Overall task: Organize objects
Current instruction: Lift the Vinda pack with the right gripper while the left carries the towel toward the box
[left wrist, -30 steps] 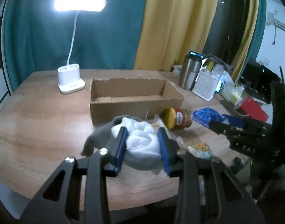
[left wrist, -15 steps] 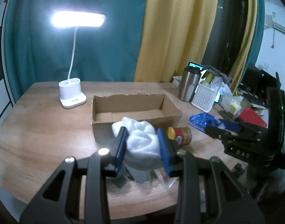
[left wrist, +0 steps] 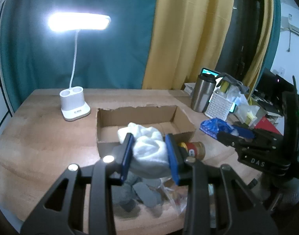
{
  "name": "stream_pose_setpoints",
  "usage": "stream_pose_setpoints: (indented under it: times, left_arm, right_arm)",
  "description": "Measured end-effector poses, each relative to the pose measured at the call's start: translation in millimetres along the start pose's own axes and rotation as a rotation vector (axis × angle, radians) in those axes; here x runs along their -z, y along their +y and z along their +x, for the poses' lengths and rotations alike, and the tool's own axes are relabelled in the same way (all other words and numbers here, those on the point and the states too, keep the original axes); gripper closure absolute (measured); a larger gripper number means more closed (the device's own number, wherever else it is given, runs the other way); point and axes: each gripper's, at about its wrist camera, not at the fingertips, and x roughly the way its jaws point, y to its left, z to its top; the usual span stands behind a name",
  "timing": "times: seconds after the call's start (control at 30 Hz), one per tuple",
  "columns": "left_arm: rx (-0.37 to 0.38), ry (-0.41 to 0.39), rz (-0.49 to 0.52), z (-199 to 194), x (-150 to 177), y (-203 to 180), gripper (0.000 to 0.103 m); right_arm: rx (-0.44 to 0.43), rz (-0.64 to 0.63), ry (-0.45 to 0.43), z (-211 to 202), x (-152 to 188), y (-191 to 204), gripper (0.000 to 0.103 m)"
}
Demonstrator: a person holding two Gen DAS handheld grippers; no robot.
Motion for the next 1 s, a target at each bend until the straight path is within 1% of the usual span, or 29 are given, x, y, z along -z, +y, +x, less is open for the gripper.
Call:
stream_pose_setpoints:
  times: [0.07, 0.1, 0.13, 0.47, 1.0]
  left_arm:
    - [0.002, 0.001, -0.006, 6, -4, 2, 0.068]
    - [-0.049, -0.009, -0.041, 9, -6, 3, 0.068]
    - [-0.051, -0.007, -0.047, 12, -7, 4, 0.068]
    - [-0.058, 0.012, -0.055, 43, -22, 12, 0.068]
    - [-0.044, 0.048, -0.039, 82, -37, 7, 0.068]
  right_arm:
    - [0.000, -0.006, 0.005, 4, -4, 1, 0.051]
    - [-0.002, -0.011, 0.007, 7, -7, 1, 0.051]
    - [-0.002, -0.013, 0.009, 9, -8, 0, 0.051]
    - [-0.008, -0.017, 0.034, 36, -26, -6, 0.051]
    - [-0.027, -0.006, 0.058, 67, -40, -25, 0.051]
